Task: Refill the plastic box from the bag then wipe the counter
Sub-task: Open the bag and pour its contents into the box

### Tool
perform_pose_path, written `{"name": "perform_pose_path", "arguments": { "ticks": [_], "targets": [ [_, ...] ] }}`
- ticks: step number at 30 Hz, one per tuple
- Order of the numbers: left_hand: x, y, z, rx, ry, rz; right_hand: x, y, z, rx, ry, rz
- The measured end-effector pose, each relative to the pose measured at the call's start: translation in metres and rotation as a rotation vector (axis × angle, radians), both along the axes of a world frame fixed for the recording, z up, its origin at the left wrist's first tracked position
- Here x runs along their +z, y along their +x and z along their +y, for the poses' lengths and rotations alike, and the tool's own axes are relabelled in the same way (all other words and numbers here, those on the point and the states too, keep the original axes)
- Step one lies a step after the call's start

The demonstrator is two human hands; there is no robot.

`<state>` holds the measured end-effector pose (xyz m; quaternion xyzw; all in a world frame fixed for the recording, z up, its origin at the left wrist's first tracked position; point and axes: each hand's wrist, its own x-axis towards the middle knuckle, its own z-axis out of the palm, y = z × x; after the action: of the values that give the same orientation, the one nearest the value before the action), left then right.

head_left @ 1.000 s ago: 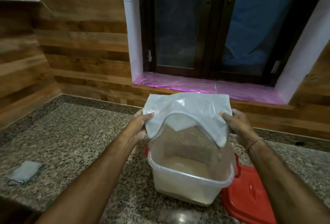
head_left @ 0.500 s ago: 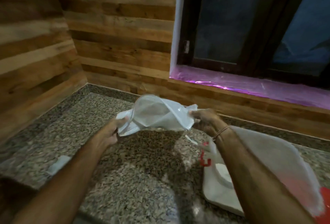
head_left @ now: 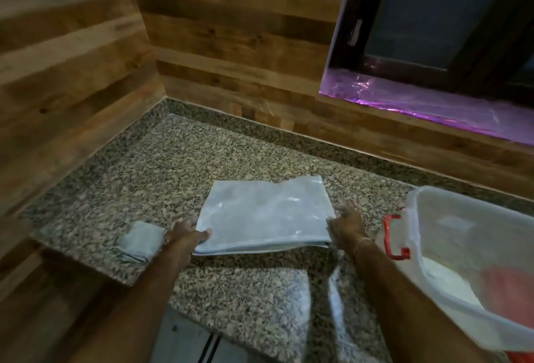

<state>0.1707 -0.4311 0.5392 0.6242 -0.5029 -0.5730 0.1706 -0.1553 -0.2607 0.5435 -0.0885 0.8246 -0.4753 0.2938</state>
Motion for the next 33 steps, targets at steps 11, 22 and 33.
{"name": "perform_pose_path", "arguments": {
  "ticks": [11,22,33],
  "targets": [
    [-0.051,-0.01,0.034,-0.101,-0.187,-0.243,-0.034,0.015,0.051,0.211,0.351,0.25],
    [0.035,-0.114,0.051,-0.253,-0.572,-0.257,0.068,0.035,0.036,0.371,-0.001,0.529],
    [0.163,-0.275,0.21,-0.417,-0.958,-0.038,0.19,-0.09,0.179,0.265,-0.389,0.805]
  ]
}}
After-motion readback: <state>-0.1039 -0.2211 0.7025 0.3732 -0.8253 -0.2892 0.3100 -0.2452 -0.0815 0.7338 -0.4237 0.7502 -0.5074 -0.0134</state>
